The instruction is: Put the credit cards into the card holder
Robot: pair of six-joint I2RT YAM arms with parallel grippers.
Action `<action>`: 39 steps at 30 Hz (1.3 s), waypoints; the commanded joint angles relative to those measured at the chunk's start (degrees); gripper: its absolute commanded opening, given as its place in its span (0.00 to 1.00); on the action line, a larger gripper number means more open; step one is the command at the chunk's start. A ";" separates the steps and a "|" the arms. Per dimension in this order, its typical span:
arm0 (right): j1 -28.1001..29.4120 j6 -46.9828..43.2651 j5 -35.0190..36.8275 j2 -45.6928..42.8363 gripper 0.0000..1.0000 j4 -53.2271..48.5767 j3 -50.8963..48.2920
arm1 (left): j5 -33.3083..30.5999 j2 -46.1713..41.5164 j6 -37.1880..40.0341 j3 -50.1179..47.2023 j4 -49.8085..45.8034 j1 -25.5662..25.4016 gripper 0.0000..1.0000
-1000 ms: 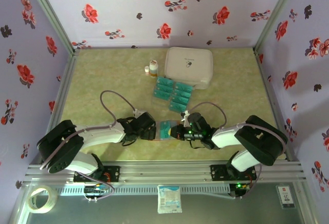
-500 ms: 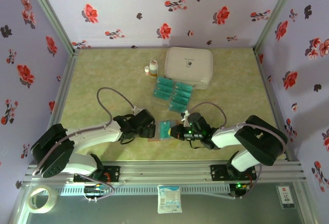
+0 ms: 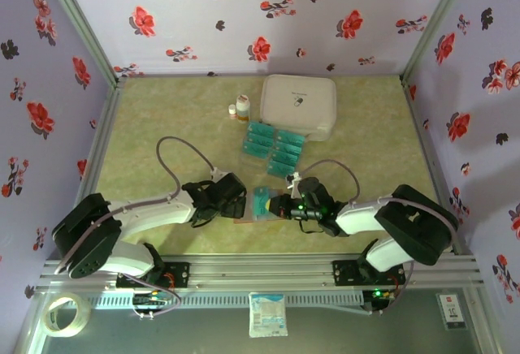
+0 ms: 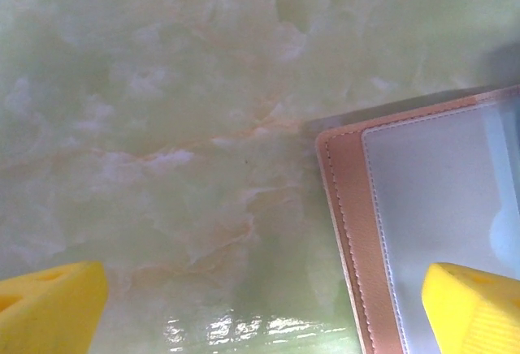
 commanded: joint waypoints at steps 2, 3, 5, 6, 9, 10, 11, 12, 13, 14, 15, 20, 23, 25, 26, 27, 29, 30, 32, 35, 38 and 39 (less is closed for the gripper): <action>0.40 -1.57 2.09 -2.59 0.01 -0.37 -0.49 | -2.10 1.74 1.33 -1.22 2.96 -1.16 1.00; 0.42 -1.91 2.46 -3.33 0.01 -1.03 -0.47 | -2.20 1.93 1.26 -1.45 3.50 -1.37 1.00; 0.39 -2.73 3.04 -4.58 0.00 -2.32 -0.45 | -2.50 2.46 1.04 -1.91 4.52 -1.88 1.00; 0.42 -3.06 3.38 -5.27 0.00 -3.04 -0.45 | -2.74 2.83 0.88 -2.19 5.02 -2.12 1.00; 0.38 -4.11 4.04 -7.18 0.00 -5.30 -0.36 | -3.12 4.12 0.27 -2.38 5.46 -2.75 1.00; 0.36 -4.43 4.43 -7.70 0.00 -6.20 -0.29 | -3.57 4.55 0.10 -2.45 5.34 -3.09 1.00; 0.37 -4.65 4.79 -8.12 0.00 -6.91 -0.32 | -3.90 4.82 -0.12 -2.55 5.38 -3.36 1.00; 0.26 -4.87 4.99 -8.52 0.00 -7.38 -0.36 | -4.21 5.02 -0.55 -2.61 5.17 -3.49 1.00; 0.29 -5.00 4.91 -8.81 0.00 -7.66 -0.36 | -4.52 5.05 -0.91 -2.68 4.88 -3.72 1.00; 0.14 -5.16 4.92 -8.86 0.00 -7.71 -0.37 | -4.82 4.97 -1.25 -2.94 4.76 -3.84 1.00; 0.14 -5.23 4.78 -8.89 0.00 -7.80 -0.42 | -5.23 4.89 -1.65 -3.17 4.58 -4.01 1.00; 0.21 -5.45 3.70 -7.96 0.00 -6.56 -0.48 | -6.21 3.70 -3.11 -4.14 3.54 -4.20 1.00; 0.15 -5.37 2.80 -6.53 0.00 -4.99 -0.47 | -6.26 3.18 -3.72 -4.59 3.31 -4.20 1.00; 0.14 -5.37 2.16 -5.37 0.00 -3.68 -0.45 | -6.32 2.98 -4.08 -4.94 3.21 -4.20 1.00; 0.13 -5.28 1.89 -4.97 0.00 -3.13 -0.53 | -6.35 2.84 -4.26 -5.09 3.18 -4.24 1.00; 0.13 -5.19 1.67 -4.18 0.00 -2.30 -0.54 | -6.45 2.78 -4.43 -5.19 3.14 -4.29 1.00; 0.13 -4.86 1.11 -2.89 0.00 -0.46 -0.69 | -6.57 2.54 -4.76 -5.39 2.97 -4.37 1.00; 0.21 -4.71 0.79 -2.26 0.00 0.36 -0.71 | -6.54 2.44 -4.79 -5.52 2.96 -4.37 1.00; 0.14 -4.32 0.27 -1.12 0.00 2.08 -0.80 | -6.63 2.30 -4.98 -5.73 2.96 -4.42 1.00; 0.19 -3.83 -0.46 0.31 0.00 4.41 -0.74 | -6.68 2.24 -5.02 -5.71 2.96 -4.55 1.00; 0.15 -3.54 -0.87 1.00 0.00 5.93 -0.71 | -6.63 2.31 -5.12 -5.67 3.00 -4.73 1.00; 0.16 -3.53 -0.88 1.13 0.00 6.00 -0.65 | -6.60 2.42 -5.23 -5.70 3.02 -4.80 1.00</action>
